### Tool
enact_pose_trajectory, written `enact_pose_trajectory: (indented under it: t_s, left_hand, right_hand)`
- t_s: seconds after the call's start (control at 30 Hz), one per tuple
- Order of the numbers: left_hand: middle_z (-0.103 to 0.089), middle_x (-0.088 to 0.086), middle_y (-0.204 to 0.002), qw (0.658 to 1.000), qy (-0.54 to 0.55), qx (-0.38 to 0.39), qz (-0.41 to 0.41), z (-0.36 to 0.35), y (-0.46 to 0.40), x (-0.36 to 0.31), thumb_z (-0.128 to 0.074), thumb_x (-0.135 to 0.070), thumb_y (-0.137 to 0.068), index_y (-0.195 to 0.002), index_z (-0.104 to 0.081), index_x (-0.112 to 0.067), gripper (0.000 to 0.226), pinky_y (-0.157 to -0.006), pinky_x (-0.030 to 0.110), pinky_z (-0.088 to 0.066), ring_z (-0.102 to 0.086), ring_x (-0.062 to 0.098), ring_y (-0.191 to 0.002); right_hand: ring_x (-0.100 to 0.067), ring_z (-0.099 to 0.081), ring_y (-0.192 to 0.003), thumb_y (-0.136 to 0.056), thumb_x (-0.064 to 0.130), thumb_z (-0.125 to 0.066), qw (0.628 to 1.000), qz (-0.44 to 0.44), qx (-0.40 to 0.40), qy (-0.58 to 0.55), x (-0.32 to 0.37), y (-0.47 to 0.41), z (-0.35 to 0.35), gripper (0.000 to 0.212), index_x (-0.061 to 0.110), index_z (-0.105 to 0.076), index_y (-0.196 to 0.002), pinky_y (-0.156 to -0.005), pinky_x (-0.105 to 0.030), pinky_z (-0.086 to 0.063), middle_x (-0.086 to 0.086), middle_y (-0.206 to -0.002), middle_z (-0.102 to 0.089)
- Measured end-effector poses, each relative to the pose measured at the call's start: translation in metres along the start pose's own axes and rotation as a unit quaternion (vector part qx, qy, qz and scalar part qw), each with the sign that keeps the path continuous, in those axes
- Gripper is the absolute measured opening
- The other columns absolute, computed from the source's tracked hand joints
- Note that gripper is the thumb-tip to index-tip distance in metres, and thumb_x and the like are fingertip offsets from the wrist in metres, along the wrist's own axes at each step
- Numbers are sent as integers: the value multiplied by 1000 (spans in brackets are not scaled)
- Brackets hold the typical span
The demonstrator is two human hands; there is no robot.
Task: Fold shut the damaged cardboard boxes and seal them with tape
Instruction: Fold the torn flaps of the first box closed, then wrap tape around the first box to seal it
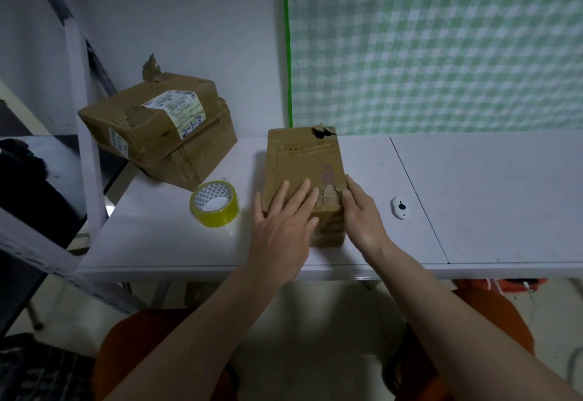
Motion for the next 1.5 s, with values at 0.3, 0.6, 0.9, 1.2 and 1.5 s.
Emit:
enact_pose_trajectory:
  t_s: [0.3,0.6,0.9,1.2,1.5]
  left_hand:
    - [-43,-19,-145,1000,3,24,2,-7,-7,-4,-16,-40,-96,-140,-44,-33,53,-109,65,-14,-33,18,-141]
    - [-46,-5,-145,994,80,-63,30,16,5,8,-26,-38,-96,-142,-42,-24,51,-114,59,-18,-38,18,-137]
    - [-64,19,-108,972,87,-128,180,10,54,113,-56,-10,-75,-113,-63,1,40,-86,48,-50,-58,39,-98]
    - [-27,19,-149,964,60,-11,259,-7,49,174,-66,-21,-86,-140,-45,-18,57,-110,40,-24,-25,34,-133]
    - [-49,13,-132,946,162,-25,278,-23,31,191,-75,-15,-77,-92,-65,-10,20,-102,32,-29,-40,31,-124]
  right_hand:
    - [-18,-55,-115,-101,7,-30,999,-7,-3,51,-10,-4,0,37,8,-48,-133,-102,-31,-40,-7,-126,-60]
    - [-21,-48,-124,-102,16,-33,996,-44,-44,59,0,4,12,34,6,-50,-130,-98,-18,-32,-6,-127,-56]
    - [-12,-52,-80,-89,4,-50,947,247,63,197,91,44,-62,17,6,-66,-97,-74,-19,-41,-4,-89,-58]
    - [-23,-45,-128,-96,13,-47,898,76,320,292,20,63,-163,45,12,-41,-141,-105,-26,-33,-10,-141,-45]
    - [-22,-50,-120,-95,16,-52,915,38,284,284,8,50,-158,46,13,-42,-140,-102,-28,-39,-9,-136,-45]
Point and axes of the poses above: each hand's wrist, its own y-axis away from the middle knuckle, its own z-axis out of the back of the hand, x = y × z, the point moved 8 cm from there along -y, towards the middle knuckle
